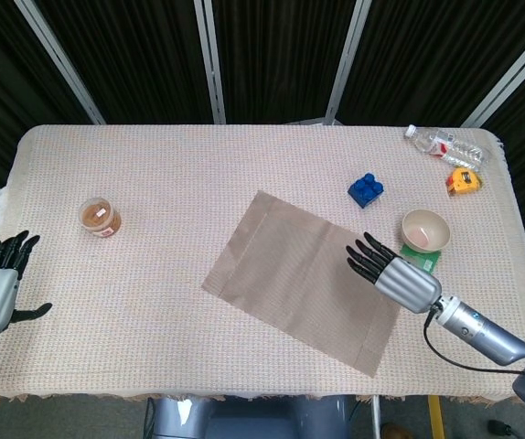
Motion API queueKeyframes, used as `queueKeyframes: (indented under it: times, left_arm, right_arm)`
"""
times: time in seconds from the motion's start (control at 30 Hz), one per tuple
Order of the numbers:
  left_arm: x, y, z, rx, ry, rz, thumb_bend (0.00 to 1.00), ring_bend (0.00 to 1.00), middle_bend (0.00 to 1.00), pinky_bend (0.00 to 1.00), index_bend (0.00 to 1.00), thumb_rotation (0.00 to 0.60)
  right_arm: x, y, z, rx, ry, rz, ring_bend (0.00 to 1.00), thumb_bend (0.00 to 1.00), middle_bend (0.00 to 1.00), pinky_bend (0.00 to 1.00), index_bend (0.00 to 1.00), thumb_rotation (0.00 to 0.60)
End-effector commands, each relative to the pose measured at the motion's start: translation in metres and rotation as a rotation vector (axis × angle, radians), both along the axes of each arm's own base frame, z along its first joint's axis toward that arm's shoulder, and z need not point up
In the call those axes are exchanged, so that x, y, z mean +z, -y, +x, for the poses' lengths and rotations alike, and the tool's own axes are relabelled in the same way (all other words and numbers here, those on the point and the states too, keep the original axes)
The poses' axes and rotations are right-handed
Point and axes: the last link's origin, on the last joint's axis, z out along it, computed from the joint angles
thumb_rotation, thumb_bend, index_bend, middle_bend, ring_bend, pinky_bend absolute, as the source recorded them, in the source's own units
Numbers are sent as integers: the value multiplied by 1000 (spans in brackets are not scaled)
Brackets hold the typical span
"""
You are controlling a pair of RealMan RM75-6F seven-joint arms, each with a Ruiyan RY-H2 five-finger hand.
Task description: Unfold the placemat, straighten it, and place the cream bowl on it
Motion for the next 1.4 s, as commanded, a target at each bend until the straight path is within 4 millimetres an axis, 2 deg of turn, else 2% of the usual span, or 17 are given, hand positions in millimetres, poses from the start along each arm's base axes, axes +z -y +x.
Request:
queueKeyframes:
  times: [0.03, 0.23, 0.3, 0.47, 0.67, 0.83, 1.1, 1.4]
  left_arm:
    - [-1, 0, 1, -6, 1, -4, 68, 0, 0, 0, 0, 600]
    - [-3, 0, 8, -53, -4, -11, 72, 0, 0, 0, 0, 600]
    - [-7, 1, 13, -92, -6, -21, 69, 0, 0, 0, 0, 600]
    - [-28, -7, 34, -224, -12, -100, 86, 0, 0, 0, 8, 600]
    - [-74, -37, 68, -418, -31, -217, 124, 0, 0, 0, 149, 600]
    - [-112, -65, 88, -514, -67, -290, 145, 0, 0, 0, 195, 600]
    - [-162, -106, 106, -564, -126, -323, 170, 0, 0, 0, 225, 600]
    - [-203, -132, 113, -602, -146, -339, 167, 0, 0, 0, 238, 600]
  right_arm:
    - [20, -21, 9, -75, 292, -16, 0, 0, 0, 0, 0, 600]
    - [43, -57, 12, -285, 691, 15, 0, 0, 0, 0, 0, 600]
    - [51, -64, 10, -346, 762, 7, 0, 0, 0, 0, 0, 600]
    - [64, -83, 4, -515, 887, -33, 0, 0, 0, 0, 0, 600]
    - [64, -97, 4, -703, 1003, -45, 0, 0, 0, 0, 0, 600]
    - [61, -102, 6, -808, 1063, -46, 0, 0, 0, 0, 0, 600]
    - [56, -98, -2, -846, 1042, -71, 0, 0, 0, 0, 0, 600]
    - [55, -92, -11, -874, 1049, -88, 0, 0, 0, 0, 0, 600]
